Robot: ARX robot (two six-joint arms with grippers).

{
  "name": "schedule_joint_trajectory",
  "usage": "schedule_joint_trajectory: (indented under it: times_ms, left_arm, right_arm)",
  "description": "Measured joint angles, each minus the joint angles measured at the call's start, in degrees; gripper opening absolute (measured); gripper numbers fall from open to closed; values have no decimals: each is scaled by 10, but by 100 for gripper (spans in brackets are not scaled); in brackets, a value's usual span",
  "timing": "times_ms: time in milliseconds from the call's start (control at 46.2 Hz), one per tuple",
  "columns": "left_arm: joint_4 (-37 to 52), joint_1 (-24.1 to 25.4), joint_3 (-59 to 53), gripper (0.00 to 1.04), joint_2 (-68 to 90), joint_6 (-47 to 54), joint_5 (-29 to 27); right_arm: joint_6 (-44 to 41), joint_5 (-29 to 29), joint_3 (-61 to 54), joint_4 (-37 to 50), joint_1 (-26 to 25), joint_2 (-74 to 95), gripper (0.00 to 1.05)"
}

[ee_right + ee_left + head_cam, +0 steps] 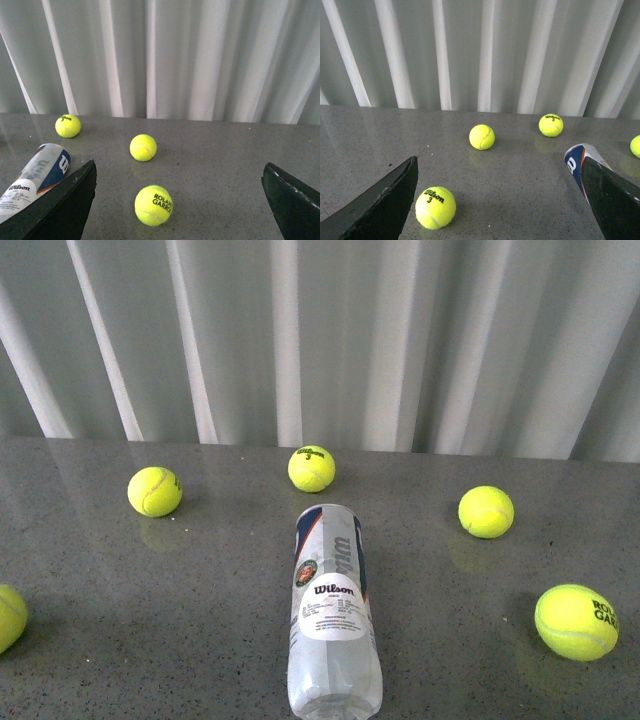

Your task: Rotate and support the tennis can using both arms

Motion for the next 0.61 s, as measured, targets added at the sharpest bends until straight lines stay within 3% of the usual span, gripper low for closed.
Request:
schedule_joint_trajectory:
  times_ms: [607]
  left_arm:
    - [0, 0, 0, 98, 0, 0, 0]
  right_arm:
    - [0, 0, 0, 0, 0, 0, 98]
